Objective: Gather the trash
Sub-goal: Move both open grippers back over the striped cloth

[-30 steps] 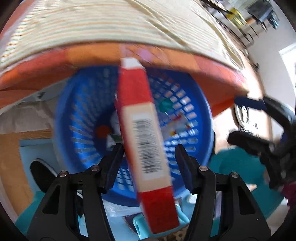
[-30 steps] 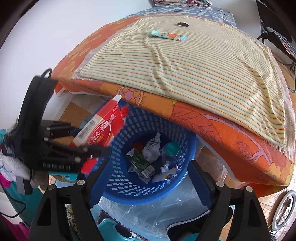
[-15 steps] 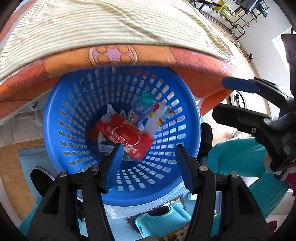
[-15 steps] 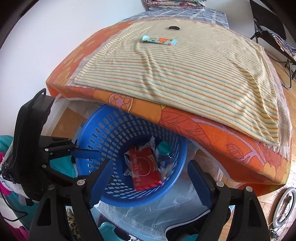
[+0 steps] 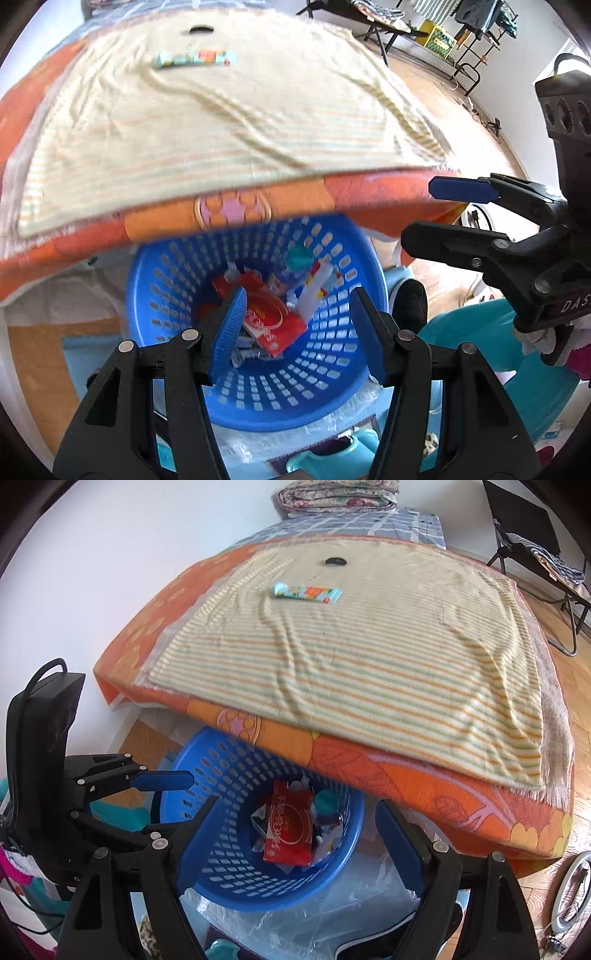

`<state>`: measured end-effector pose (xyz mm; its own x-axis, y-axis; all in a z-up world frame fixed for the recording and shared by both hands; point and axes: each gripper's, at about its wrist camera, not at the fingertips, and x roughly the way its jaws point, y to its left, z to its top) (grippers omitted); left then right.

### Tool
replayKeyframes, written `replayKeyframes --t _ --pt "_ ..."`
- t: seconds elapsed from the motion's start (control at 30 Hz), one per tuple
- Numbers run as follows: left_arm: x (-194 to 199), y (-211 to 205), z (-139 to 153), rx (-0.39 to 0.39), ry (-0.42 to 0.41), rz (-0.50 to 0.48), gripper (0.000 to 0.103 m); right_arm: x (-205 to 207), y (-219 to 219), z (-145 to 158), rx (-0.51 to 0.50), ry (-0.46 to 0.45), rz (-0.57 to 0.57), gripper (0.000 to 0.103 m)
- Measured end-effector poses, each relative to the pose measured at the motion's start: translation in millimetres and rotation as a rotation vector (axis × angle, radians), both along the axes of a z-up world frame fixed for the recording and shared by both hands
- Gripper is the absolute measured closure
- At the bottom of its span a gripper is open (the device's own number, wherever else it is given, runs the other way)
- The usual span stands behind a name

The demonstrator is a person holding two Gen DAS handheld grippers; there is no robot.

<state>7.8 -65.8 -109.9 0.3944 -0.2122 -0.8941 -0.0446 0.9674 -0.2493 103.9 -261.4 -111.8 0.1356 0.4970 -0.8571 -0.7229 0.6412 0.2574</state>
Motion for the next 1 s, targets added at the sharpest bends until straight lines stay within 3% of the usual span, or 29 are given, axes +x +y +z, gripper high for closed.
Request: replayKeyframes --t 0.33,0.67,1.0 --pt "32 20 22 0.051 -0.06 0.008 0.044 36 8 22 0.053 -0.021 -0.043 0.014" --pt "64 67 34 0.06 -0.098 0.095 0.044 77 19 38 0.101 -0.079 -0.074 0.012" --pt "114 125 36 0.046 -0.116 0.213 0.044 123 26 43 0.155 -0.05 -0.134 0.012"
